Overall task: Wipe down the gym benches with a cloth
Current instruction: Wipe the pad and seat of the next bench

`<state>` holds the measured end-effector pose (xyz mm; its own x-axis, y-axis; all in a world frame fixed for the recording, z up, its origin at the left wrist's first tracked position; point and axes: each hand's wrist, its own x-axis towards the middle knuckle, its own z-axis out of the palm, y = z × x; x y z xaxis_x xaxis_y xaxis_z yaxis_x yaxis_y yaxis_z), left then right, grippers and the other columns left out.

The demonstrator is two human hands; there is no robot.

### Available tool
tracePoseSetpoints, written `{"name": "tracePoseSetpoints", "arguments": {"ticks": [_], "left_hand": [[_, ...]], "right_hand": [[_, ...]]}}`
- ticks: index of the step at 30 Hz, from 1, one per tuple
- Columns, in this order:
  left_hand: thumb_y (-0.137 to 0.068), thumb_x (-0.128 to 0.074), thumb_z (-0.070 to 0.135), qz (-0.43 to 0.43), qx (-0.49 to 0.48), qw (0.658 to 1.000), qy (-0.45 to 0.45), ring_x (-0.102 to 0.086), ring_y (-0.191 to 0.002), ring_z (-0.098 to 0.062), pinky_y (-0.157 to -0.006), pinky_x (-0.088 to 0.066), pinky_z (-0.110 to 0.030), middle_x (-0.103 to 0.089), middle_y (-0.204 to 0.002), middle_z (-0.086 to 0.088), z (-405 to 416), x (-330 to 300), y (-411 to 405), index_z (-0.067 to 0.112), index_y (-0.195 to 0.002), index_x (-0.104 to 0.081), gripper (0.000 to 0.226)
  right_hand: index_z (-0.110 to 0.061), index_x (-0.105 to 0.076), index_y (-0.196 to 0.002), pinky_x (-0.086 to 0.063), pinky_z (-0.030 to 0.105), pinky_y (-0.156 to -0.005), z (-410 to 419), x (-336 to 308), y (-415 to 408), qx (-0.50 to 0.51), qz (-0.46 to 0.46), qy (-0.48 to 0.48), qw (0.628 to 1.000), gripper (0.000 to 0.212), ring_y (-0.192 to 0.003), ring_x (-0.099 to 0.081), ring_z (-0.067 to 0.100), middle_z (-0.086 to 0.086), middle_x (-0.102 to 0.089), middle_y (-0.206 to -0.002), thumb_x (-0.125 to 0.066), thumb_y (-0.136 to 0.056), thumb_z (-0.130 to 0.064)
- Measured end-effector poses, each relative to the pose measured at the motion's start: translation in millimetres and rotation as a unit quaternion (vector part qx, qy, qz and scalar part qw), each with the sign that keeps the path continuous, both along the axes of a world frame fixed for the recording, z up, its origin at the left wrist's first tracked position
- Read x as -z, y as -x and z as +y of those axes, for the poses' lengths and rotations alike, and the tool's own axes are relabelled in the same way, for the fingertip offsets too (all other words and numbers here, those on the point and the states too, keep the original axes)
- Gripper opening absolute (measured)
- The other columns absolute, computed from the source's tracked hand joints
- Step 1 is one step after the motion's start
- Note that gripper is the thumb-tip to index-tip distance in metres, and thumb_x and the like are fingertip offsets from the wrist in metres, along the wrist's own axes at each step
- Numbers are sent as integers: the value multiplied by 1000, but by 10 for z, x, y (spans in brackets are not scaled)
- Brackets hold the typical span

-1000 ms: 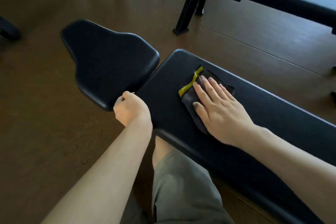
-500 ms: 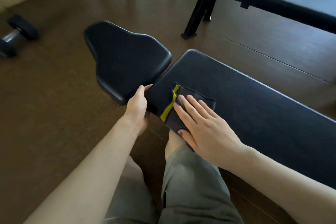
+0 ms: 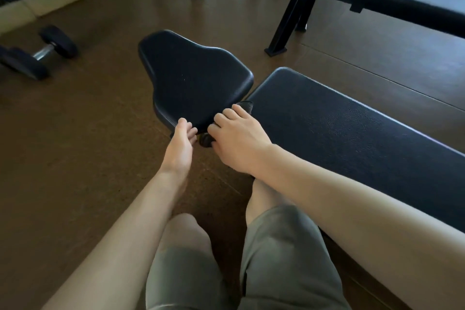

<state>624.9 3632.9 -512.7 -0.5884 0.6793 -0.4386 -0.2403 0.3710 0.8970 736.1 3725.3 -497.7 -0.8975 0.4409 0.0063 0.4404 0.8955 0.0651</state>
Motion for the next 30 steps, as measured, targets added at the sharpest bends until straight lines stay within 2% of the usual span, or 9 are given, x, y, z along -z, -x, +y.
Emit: {"name": "tracePoseSetpoints", "arguments": {"ticks": [4,6,10,15,18,20,22,25,30], "left_hand": [[-109,-24,56,19,-1,1000,3,-47,-136,-11,-105,-35,-23,-45,-156,7,52,-63,-189,28,-158,-37,58],[-110,-24,54,2,-8,1000,-10,-53,-109,-1,-86,-39,-17,-49,-139,11,152,-139,-294,26,-158,-36,56],[-108,-28,54,43,-136,990,10,-46,-124,-12,-107,-37,-34,-48,-150,2,418,-241,-399,23,-156,-40,58],[-107,-33,48,158,-124,979,18,-46,-132,-15,-112,-36,-37,-47,-149,0,585,-248,-647,20,-152,-42,54],[-109,-32,39,207,-120,970,40,-58,-97,-8,-96,-44,-36,-64,-106,5,785,-175,-760,23,-112,-63,35],[-111,-32,31,238,-164,954,79,-52,-75,1,-82,-41,-31,-57,-82,14,880,-158,-784,29,-90,-59,34],[-111,-32,31,257,-180,944,106,-51,-72,4,-78,-37,-28,-55,-78,18,901,-140,-799,29,-94,-65,37],[-110,-32,33,270,-187,936,124,-54,-76,2,-77,-40,-27,-59,-83,18,909,-118,-794,28,-106,-72,41],[-111,-32,35,267,-187,936,136,-58,-77,-3,-70,-43,-25,-60,-82,19,916,-108,-793,30,-108,-73,42]], "right_hand": [[-30,-42,-154,-9,49,-126,-64,151,-442,-65,-45,-39,996,53,-156,-14,34,7,-25,-168,-52,-102,-36],[-35,-53,-145,-18,48,-126,26,51,-393,-68,-10,-6,998,45,-152,-28,31,4,-40,-160,-52,-101,-42],[-34,-66,-121,-32,39,-114,340,-117,-47,1,8,91,996,45,-124,-52,23,-3,-63,-120,-30,-103,-55],[-28,-67,-124,-23,40,-119,1248,-168,-98,107,-5,111,988,56,-136,-44,25,5,-59,-137,-20,-106,-54],[-32,-56,-131,-31,44,-115,1621,-131,-316,150,7,103,983,55,-136,-41,27,2,-51,-143,-16,-102,-56],[-31,-45,-138,-40,49,-106,1665,-184,-508,184,-17,114,976,45,-131,-43,34,4,-42,-149,-22,-104,-51],[-24,-34,-150,-42,49,-101,1616,-175,-763,228,-29,137,963,44,-127,-45,38,10,-37,-151,-29,-109,-40],[-13,-27,-157,-38,49,-106,1320,-144,-1194,304,21,85,949,64,-123,-49,43,24,-47,-141,-17,-106,-51],[-9,-24,-161,-18,56,-126,739,-89,-1401,266,-15,97,959,72,-152,-21,47,33,-20,-163,-12,-105,-52]]}}
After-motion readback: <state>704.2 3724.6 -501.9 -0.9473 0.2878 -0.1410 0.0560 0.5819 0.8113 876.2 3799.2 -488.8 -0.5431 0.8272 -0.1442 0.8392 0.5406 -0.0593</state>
